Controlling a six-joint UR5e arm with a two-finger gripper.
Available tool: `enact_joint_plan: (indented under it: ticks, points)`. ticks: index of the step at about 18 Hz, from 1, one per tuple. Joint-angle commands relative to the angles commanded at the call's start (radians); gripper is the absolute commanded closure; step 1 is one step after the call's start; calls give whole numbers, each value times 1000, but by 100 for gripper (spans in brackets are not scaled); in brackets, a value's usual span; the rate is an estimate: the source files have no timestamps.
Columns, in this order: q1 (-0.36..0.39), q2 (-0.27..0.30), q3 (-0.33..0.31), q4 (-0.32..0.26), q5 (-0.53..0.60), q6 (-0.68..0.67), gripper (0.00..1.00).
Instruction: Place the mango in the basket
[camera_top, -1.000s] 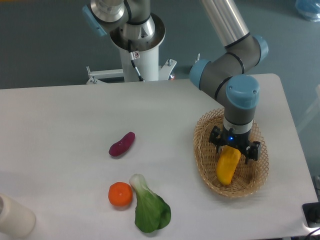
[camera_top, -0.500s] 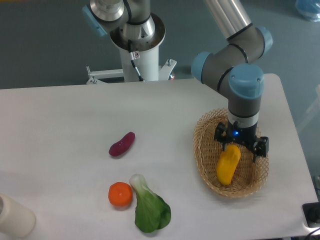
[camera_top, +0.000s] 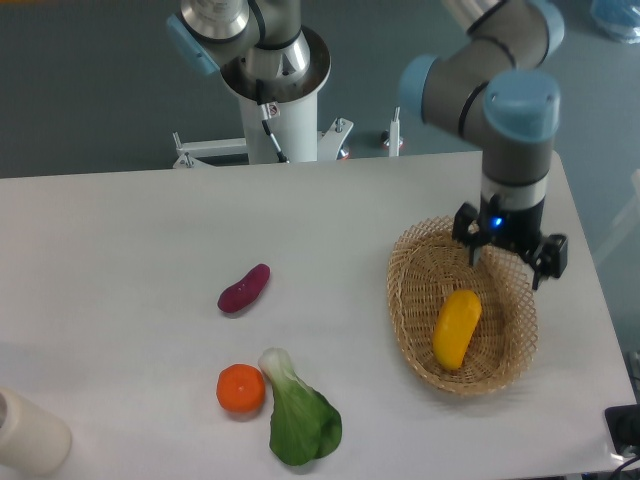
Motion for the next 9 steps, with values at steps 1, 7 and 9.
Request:
enact_joint_plan:
  ticks: [1,7,9]
  points:
    - [6,2,2,-11,0,9,0]
    - [104,66,-9,-113,-25,181,0]
    - [132,75,-12,-132,-38,227,0]
